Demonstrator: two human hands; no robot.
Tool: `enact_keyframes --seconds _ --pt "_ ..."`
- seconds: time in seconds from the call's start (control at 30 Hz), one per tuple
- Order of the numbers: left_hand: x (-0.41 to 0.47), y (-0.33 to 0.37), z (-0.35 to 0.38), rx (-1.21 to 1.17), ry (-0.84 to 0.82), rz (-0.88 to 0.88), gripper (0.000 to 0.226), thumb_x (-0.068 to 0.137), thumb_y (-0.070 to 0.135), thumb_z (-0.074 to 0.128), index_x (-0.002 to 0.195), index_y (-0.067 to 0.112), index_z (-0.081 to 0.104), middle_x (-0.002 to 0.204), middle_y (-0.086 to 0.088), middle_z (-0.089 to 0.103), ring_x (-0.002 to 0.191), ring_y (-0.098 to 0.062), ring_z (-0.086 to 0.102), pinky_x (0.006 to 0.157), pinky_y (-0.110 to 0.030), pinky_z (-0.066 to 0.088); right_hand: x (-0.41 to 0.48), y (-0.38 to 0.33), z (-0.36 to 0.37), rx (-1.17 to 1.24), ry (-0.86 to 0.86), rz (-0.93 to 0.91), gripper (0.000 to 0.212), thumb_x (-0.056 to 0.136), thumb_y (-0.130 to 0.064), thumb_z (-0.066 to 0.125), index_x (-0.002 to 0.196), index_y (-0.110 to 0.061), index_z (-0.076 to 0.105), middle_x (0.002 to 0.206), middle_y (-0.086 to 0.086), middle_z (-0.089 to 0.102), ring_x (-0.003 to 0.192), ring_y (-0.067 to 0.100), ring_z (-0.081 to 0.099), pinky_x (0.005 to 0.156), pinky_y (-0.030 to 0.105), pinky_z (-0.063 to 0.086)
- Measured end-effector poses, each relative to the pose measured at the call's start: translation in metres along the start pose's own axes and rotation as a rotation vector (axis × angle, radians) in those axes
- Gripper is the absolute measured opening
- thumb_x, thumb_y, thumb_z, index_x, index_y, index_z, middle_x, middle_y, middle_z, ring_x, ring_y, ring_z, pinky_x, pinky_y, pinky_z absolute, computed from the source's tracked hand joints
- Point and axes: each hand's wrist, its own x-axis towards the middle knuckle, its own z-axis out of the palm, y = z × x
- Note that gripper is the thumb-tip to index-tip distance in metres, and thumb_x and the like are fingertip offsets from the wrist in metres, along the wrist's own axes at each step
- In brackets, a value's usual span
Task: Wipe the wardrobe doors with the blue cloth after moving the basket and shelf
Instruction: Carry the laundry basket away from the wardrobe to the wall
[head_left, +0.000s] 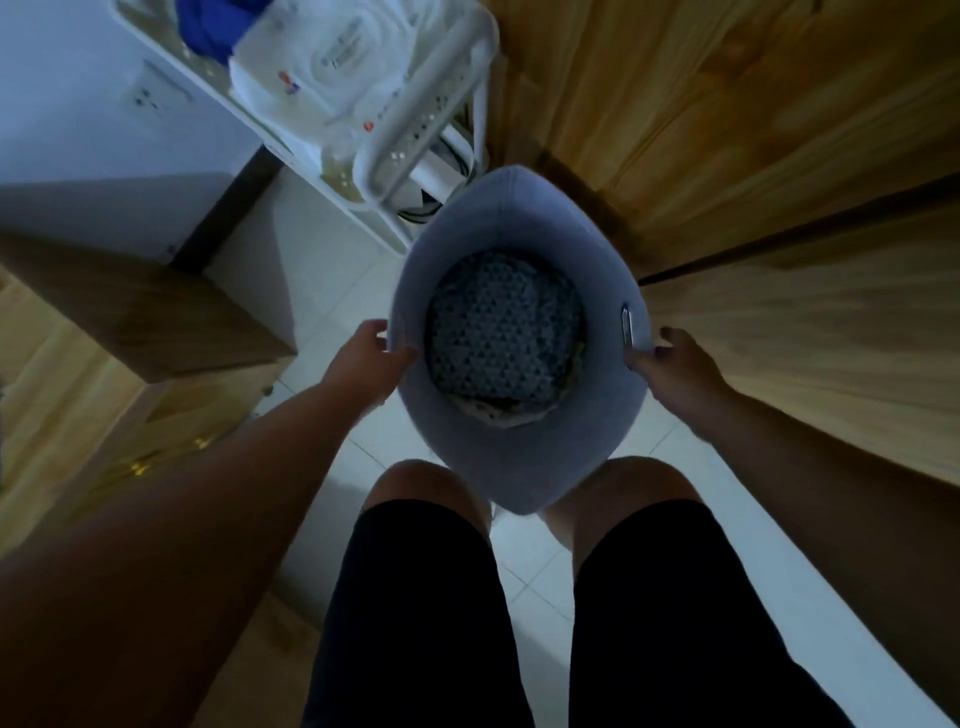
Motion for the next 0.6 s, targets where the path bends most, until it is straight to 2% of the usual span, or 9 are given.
enact_keyframes --seconds 0.07,0.13,0.17,0.27,0.4,0.5,0.6 --pt "0.014 0.003 0.01 0.071 0.008 0.03 0.057 0.098 0.052 0.056 0.141 0.015 0.053 0.117 -0.005 0.069 0.093 -0.028 0.07 0.079 -0.045 0.063 0.016 0.0 0.009 -0.067 -0.005 -0.067 0.055 0.085 -0.038 0.062 0.134 -0.018 0.05 0.104 0.003 0.066 0.083 0.024 0.065 0.06 0.031 0.048" --pt "0.023 0.004 0.015 0.113 0.013 0.042 0.048 0.1 0.049 0.048 0.13 0.013 0.059 0.109 -0.01 0.073 0.092 -0.031 0.072 0.083 -0.048 0.064 0.028 -0.003 0.016 -0.103 0.006 -0.107 0.028 0.085 -0.028 0.058 0.11 -0.017 0.059 0.092 0.008 0.066 0.078 0.026 0.065 0.057 0.03 0.044" --pt "0.026 0.006 0.016 0.119 0.008 0.045 0.043 0.1 0.044 0.048 0.125 0.012 0.062 0.108 -0.011 0.073 0.094 -0.033 0.072 0.085 -0.05 0.064 0.031 -0.004 0.019 -0.105 0.004 -0.106 0.021 0.086 -0.022 0.056 0.105 -0.015 0.06 0.09 0.01 0.066 0.079 0.029 0.064 0.059 0.031 0.043" --pt "0.028 0.014 0.013 0.154 -0.03 0.045 0.034 0.099 0.028 0.049 0.12 0.007 0.067 0.107 -0.015 0.074 0.095 -0.035 0.073 0.084 -0.053 0.064 0.032 -0.009 0.018 -0.12 -0.022 -0.103 0.022 0.088 -0.007 0.049 0.104 -0.005 0.063 0.096 0.02 0.066 0.083 0.033 0.062 0.065 0.033 0.042" --pt "0.008 0.025 -0.004 0.209 -0.05 0.043 0.029 0.095 0.013 0.052 0.117 -0.001 0.066 0.106 -0.021 0.074 0.095 -0.04 0.073 0.083 -0.054 0.065 0.009 -0.019 0.004 -0.164 -0.029 -0.144 0.021 0.088 -0.006 0.049 0.105 -0.011 0.061 0.096 0.012 0.064 0.078 0.027 0.058 0.063 0.031 0.044" --pt "-0.024 0.034 -0.018 0.25 -0.052 0.061 0.027 0.094 0.013 0.053 0.114 0.0 0.066 0.105 -0.019 0.074 0.094 -0.038 0.073 0.084 -0.052 0.064 -0.021 -0.024 -0.014 -0.139 -0.012 -0.105 0.019 0.087 -0.009 0.051 0.104 -0.009 0.06 0.092 0.012 0.064 0.077 0.027 0.061 0.058 0.03 0.044" --pt "-0.066 0.047 -0.04 0.309 -0.028 0.093 0.022 0.098 0.017 0.051 0.109 0.004 0.065 0.103 -0.015 0.073 0.087 -0.028 0.068 0.072 -0.039 0.055 -0.063 -0.036 -0.034 -0.117 0.005 -0.099 0.015 0.091 -0.011 0.052 0.101 -0.005 0.061 0.088 0.014 0.064 0.071 0.024 0.06 0.053 0.029 0.042"
